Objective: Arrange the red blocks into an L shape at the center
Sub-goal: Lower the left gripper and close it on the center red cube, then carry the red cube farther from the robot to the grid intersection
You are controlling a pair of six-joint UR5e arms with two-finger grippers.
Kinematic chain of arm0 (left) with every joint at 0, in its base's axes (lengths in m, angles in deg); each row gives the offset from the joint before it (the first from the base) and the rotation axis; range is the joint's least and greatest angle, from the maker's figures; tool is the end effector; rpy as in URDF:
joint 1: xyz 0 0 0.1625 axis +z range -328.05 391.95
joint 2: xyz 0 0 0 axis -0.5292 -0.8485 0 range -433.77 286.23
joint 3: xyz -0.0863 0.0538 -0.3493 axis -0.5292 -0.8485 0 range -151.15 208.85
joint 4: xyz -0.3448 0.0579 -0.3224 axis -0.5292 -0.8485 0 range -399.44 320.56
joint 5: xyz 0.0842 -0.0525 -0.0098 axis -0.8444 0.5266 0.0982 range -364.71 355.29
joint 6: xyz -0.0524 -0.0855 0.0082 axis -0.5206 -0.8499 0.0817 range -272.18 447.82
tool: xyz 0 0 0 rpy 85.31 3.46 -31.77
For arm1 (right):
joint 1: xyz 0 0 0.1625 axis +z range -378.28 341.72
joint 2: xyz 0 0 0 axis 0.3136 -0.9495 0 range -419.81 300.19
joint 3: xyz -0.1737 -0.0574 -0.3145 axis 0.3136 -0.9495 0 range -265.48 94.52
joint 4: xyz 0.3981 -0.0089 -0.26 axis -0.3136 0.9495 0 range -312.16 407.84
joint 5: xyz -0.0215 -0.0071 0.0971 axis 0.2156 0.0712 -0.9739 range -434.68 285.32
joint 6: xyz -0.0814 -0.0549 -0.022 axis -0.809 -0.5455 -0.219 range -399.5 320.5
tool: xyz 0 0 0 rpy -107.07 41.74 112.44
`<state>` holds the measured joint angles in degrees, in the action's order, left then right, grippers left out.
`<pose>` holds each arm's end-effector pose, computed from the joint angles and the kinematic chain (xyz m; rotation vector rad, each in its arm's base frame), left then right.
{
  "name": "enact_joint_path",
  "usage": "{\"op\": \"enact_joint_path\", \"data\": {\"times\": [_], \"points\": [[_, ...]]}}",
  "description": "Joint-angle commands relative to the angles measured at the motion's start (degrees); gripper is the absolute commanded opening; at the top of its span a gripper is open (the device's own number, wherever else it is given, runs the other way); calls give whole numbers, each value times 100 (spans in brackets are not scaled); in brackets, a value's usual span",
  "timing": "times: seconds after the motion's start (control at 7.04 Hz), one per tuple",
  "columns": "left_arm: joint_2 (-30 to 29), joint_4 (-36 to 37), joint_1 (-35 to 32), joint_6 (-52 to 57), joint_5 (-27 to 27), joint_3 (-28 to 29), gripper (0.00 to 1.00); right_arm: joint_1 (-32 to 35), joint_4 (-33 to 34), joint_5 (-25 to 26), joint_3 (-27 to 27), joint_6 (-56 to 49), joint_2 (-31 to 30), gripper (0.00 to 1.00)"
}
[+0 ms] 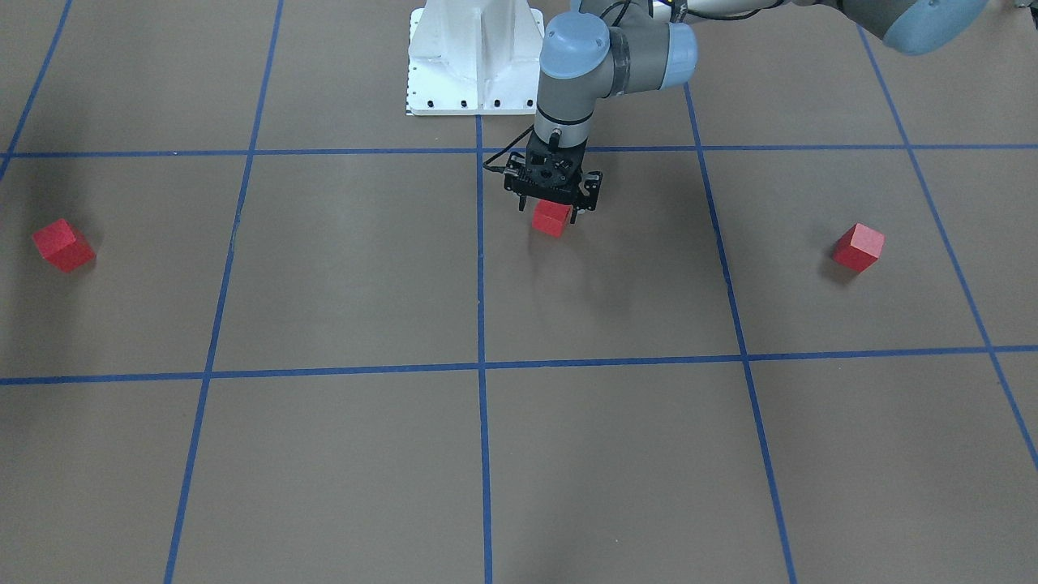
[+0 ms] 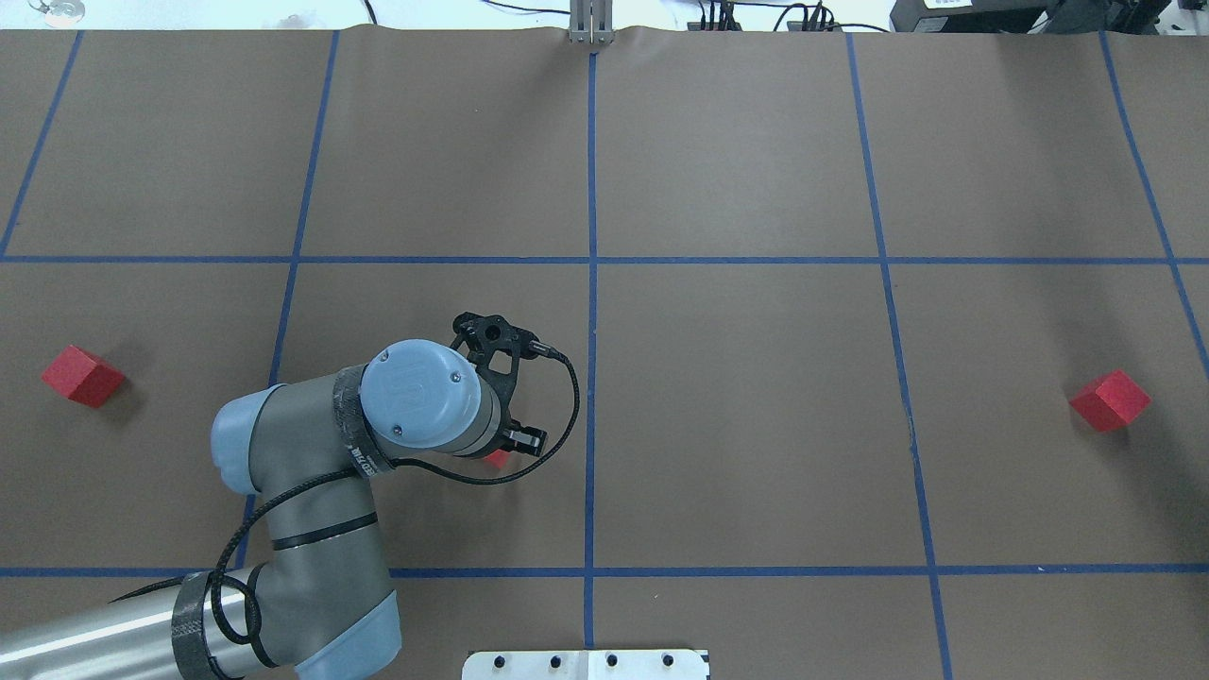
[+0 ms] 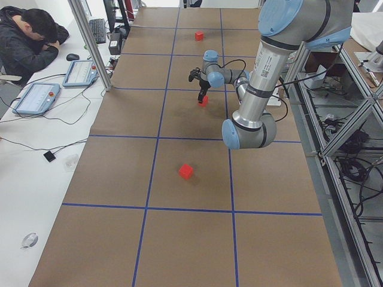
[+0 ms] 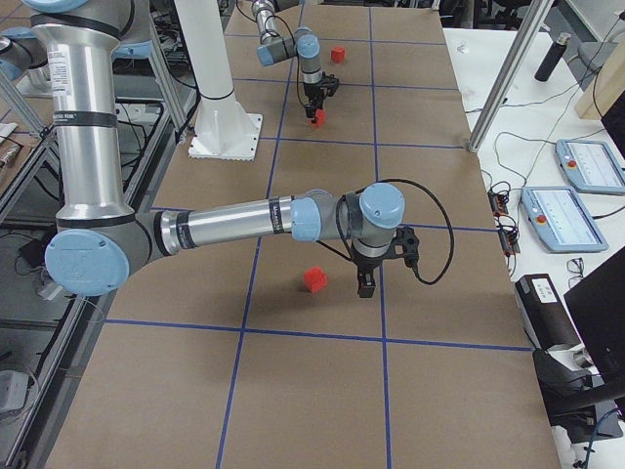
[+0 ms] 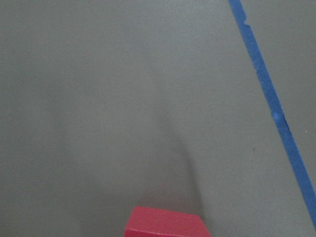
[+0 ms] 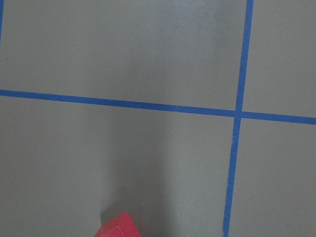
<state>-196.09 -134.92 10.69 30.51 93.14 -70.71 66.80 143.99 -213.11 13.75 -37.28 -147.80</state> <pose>0.5860 -0.3564 0.1594 0.2600 0.7960 0.2444 0.0093 -0.5687 0.4948 0.0305 -0.8485 -0.0819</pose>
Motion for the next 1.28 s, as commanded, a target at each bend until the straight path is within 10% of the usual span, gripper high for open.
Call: {"op": "enact_joint_path", "data": {"times": [0.0,0.14,0.28,0.71,1.14], "points": [[15,3,0,-26,15,59,66,0,0,0,9,16,1,99],[-3,47,-35,-69,24,-71,23,0,0,0,9,24,28,99],[-12,73,-62,-479,33,-229,0,0,0,0,0,24,45,99],[-291,179,-947,-1220,815,-206,0,0,-9,0,52,50,63,99],[-2054,74,-1222,-1634,806,1968,0,0,0,0,18,59,124,99]]}}
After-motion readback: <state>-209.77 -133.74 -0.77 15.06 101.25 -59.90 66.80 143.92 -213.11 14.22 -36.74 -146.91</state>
